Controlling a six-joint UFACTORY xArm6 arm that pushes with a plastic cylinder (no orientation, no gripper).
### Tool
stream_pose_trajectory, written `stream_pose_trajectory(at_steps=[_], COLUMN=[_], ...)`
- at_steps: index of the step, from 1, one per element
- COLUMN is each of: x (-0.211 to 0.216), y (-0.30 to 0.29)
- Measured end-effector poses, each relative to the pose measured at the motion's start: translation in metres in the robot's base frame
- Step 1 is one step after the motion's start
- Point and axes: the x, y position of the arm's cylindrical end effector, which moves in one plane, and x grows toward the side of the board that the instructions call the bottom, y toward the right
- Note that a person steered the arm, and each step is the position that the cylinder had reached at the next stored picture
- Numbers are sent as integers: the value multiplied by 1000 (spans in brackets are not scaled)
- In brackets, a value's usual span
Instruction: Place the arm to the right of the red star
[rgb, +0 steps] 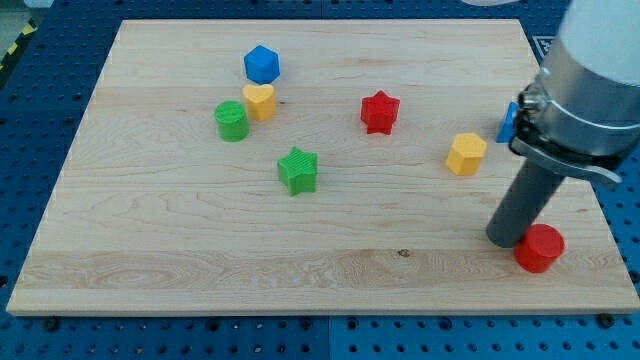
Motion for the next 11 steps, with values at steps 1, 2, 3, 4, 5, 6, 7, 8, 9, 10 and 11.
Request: stream_pose_trajectory(at_steps=[1, 2, 3, 4, 5, 6, 7, 8, 9, 10, 11], x=[7, 12, 17, 17, 3, -16, -32, -57, -91, -126, -161], y=[15, 21, 23, 20, -11, -38, -53, -56, -56, -57, -60])
